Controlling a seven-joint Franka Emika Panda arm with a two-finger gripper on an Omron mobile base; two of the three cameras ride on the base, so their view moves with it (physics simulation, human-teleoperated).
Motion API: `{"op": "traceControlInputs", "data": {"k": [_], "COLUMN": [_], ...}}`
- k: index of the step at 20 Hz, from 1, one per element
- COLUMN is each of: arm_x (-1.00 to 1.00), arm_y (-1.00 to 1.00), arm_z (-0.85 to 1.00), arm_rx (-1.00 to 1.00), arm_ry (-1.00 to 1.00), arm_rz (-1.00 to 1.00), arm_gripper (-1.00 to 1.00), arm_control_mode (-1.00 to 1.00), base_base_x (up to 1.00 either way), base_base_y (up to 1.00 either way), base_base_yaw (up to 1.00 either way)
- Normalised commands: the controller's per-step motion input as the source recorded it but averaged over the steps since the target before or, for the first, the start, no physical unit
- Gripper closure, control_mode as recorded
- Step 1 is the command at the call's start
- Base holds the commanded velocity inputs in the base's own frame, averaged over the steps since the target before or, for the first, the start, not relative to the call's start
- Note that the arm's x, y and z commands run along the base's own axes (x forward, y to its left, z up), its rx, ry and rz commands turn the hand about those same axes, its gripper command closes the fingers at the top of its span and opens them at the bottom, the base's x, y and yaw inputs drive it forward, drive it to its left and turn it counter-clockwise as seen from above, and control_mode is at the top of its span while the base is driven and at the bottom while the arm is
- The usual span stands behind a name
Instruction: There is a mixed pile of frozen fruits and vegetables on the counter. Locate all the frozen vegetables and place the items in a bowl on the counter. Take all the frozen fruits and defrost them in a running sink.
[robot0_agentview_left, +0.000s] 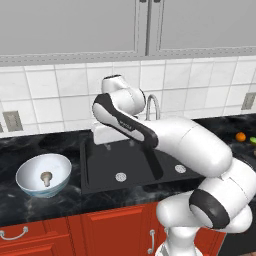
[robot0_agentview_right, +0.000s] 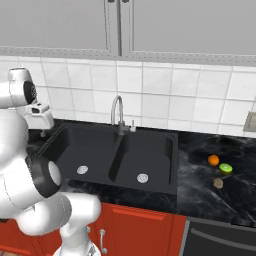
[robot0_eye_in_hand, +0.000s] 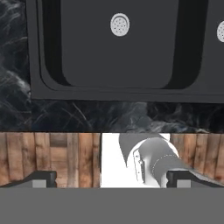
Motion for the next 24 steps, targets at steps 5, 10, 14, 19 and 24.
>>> {"op": "traceControlInputs", "data": {"k": [5, 10, 14, 19, 24], "arm_x": [0.00, 0.00, 0.00, 0.01, 0.01], "arm_y": [-0.91, -0.95, -1.00, -0.97, -1.00], "arm_z": [0.14, 0.14, 0.11, 0.02, 0.00], "arm_rx": [-0.01, -0.03, -0.06, -0.05, -0.04], "arm_ry": [0.01, 0.04, 0.09, 0.11, 0.11], "arm_rz": [0.00, 0.00, 0.00, 0.00, 0.00], "arm_gripper": [-1.00, -1.00, -1.00, -1.00, -1.00], "arm_control_mode": [-1.00, -1.00, -1.00, -1.00, -1.00], "base_base_x": [0.00, 0.00, 0.00, 0.00, 0.00], "base_base_y": [0.00, 0.00, 0.00, 0.00, 0.00], "base_base_yaw": [0.00, 0.00, 0.00, 0.00, 0.00]}}
